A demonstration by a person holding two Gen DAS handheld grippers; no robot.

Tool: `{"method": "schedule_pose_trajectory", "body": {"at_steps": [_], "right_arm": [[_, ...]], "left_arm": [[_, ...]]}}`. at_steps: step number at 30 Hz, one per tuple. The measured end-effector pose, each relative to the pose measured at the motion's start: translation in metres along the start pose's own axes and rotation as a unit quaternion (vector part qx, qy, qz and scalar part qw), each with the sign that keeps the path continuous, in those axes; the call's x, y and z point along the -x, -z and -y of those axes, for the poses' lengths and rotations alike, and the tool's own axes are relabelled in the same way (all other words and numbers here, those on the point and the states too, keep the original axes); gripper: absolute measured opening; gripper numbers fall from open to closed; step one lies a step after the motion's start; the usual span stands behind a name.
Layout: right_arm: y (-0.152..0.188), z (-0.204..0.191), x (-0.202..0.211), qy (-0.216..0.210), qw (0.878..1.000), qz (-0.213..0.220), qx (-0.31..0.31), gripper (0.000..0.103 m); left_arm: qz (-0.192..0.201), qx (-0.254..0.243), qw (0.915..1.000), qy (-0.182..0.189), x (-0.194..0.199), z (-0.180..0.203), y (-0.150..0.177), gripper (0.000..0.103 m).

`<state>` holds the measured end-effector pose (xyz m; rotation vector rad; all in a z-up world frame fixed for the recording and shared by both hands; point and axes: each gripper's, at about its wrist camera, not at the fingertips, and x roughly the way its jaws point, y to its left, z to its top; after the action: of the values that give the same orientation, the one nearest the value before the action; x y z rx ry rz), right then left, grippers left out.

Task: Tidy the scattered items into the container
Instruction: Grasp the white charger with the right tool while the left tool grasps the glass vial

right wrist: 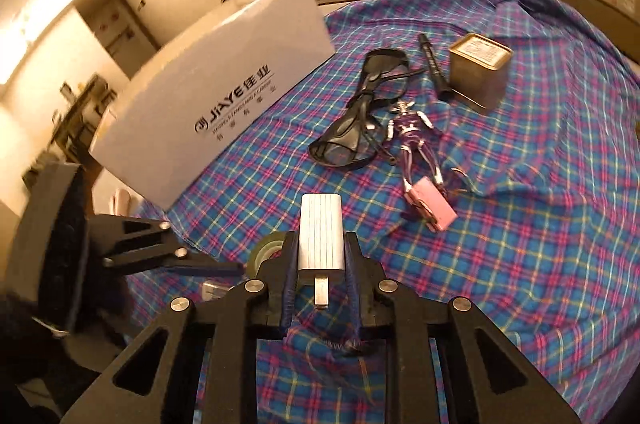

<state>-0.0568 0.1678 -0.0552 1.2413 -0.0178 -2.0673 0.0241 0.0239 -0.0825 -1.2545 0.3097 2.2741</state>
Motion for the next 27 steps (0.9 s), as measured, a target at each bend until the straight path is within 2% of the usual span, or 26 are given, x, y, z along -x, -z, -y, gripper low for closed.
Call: {"method": "schedule_pose_trajectory", "body": {"at_steps": [5,11,19,23,26,27], "right_arm": [[0.004,0.001,0.004,-0.008,1.0,-0.004,-0.003,0.023],[0.009,-0.001,0.007,-0.016,1.0,-0.007,-0.011,0.023],[0.028,-0.013,-0.019,0.025,0.998,-0.049,0.037,0.023],[0.033,-0.018,-0.018,0.033,0.997,-0.047,0.052,0.023],[0.034,-0.017,-0.017,0.033,0.997,-0.044,0.046,0.023],[0.034,-0.017,-0.017,0.032,0.998,-0.043,0.042,0.023]], "left_arm": [[0.003,0.042,0.9991,-0.005,-0.001,-0.014,-0.003,0.042],[0.008,0.103,0.9941,0.035,0.001,-0.032,0.001,0.042],[0.015,0.145,0.9871,0.067,0.007,-0.044,0.004,0.042],[0.012,0.143,0.9879,0.058,0.005,-0.043,0.003,0.042],[0.005,0.111,0.9931,0.037,0.001,-0.029,0.0,0.042],[0.004,0.094,0.9954,0.019,-0.001,-0.021,-0.001,0.042]]}}
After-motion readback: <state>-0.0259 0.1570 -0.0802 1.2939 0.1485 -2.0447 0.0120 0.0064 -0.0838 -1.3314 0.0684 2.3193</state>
